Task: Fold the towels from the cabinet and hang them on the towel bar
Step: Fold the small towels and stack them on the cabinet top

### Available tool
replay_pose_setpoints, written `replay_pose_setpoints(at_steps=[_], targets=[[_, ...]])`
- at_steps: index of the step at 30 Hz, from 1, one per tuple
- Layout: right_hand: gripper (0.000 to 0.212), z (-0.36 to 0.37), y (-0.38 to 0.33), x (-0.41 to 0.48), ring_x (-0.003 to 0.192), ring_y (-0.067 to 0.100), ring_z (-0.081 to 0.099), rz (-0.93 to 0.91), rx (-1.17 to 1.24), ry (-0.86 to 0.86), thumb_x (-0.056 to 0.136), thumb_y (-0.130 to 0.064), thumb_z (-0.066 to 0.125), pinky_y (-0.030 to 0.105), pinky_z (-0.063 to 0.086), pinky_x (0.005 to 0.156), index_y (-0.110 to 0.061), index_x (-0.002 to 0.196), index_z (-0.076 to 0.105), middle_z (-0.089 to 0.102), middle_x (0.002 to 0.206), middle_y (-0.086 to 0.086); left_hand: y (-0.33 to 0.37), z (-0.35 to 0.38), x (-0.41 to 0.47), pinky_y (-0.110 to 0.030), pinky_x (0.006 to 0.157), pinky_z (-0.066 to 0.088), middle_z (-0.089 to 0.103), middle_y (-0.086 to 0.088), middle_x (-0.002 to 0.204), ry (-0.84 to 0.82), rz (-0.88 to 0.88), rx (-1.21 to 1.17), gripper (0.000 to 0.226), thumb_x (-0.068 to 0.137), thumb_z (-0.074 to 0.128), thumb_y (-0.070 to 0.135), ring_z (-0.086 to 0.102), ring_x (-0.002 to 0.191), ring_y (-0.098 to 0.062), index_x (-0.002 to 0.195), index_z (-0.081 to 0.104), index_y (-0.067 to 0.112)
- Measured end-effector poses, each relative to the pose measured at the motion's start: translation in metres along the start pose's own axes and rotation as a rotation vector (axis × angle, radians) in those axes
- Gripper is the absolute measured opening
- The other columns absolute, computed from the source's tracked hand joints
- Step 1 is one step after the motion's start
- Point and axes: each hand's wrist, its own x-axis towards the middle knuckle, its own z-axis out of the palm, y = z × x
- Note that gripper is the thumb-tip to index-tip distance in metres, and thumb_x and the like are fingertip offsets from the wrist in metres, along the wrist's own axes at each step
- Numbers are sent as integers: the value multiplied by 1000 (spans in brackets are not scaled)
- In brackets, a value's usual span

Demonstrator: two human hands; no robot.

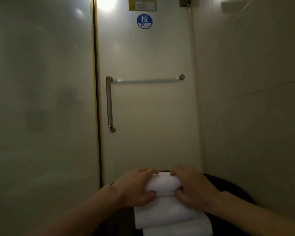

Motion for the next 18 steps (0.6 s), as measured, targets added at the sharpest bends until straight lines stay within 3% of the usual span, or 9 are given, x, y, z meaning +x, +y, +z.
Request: replay_pose_setpoints(at_steps=[2,6,11,14,18], targets=[[37,1,-2,-12,90,18,54,-39,20,-29,70,-31,44,25,40,74,-21,104,54,56,102,-1,3,8,-10,-23,108,27,34,-2,151,-75,31,19,75,83,52,47,35,135,-18,148,23,23],[45,1,-6,-26,102,16,52,-62,-18,-80,74,-31,42,28,42,84,-23,117,51,55,116,-2,11,19,-21,-23,114,9,13,-2,159,-142,46,64,76,92,46,45,14,144,-15,152,5,21],[44,-7,-7,-18,116,26,53,-48,-36,-97,88,-20,48,30,35,96,-13,132,48,56,130,9,13,15,-17,-23,115,12,17,-4,158,-33,46,34,60,98,42,28,18,144,-16,150,13,17],[40,-12,-7,-8,112,30,55,-61,-86,-46,87,-16,46,34,37,95,-7,125,54,59,124,14,11,14,-9,-22,115,7,13,-9,158,30,53,73,60,97,42,15,14,145,-19,150,13,13],[30,-11,-6,-10,107,28,54,-111,-153,-68,87,-14,51,34,36,88,-11,117,53,59,116,10,17,29,-16,-28,117,11,11,-5,159,27,26,103,61,97,40,24,12,146,-18,151,11,19]])
